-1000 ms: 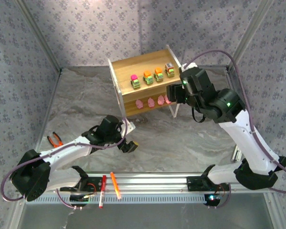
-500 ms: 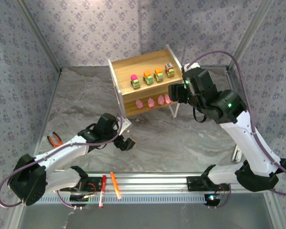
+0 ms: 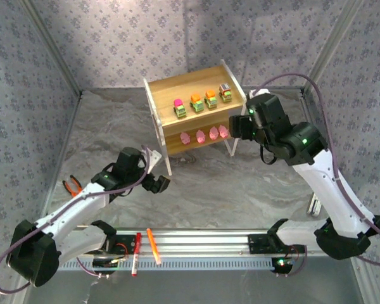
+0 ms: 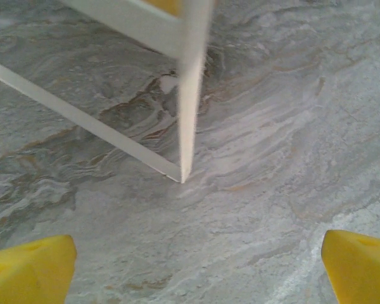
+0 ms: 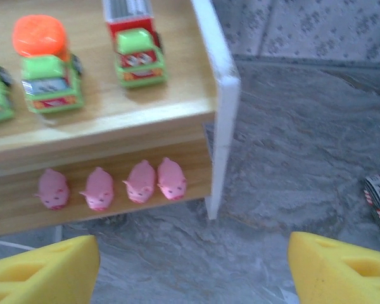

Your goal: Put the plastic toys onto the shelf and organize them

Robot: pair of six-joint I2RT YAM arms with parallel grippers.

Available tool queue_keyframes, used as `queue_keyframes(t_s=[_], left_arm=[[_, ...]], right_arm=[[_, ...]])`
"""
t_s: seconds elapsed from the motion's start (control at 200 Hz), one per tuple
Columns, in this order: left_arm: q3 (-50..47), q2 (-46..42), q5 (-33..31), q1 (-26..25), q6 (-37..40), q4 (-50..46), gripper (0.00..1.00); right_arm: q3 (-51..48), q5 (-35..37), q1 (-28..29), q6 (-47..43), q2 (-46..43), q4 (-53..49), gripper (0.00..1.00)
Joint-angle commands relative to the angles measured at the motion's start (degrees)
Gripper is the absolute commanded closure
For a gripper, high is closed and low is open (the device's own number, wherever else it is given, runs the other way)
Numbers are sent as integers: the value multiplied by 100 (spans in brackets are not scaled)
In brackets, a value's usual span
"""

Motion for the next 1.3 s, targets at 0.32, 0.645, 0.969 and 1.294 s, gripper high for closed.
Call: queue_keyframes(t_s=[0.32,0.645,0.969,1.294], left_arm=[[-81,-617,-103,1152,72,-200,0],[-43,-317,-582,1621,10,576,0],[106,53,-555,2199,-105,1003,0],[125,515,-837,2822,-513,1872,0]], right_arm=[[-1772,-961,-1559,-79,-698,583,16],[-2640,-1080,-2183,-155,-1106,1002,3],[-3197,-1030,-2546,-252,-1348,1344,0],[-3787,-898,-2831,-351,-1654,2022,0]])
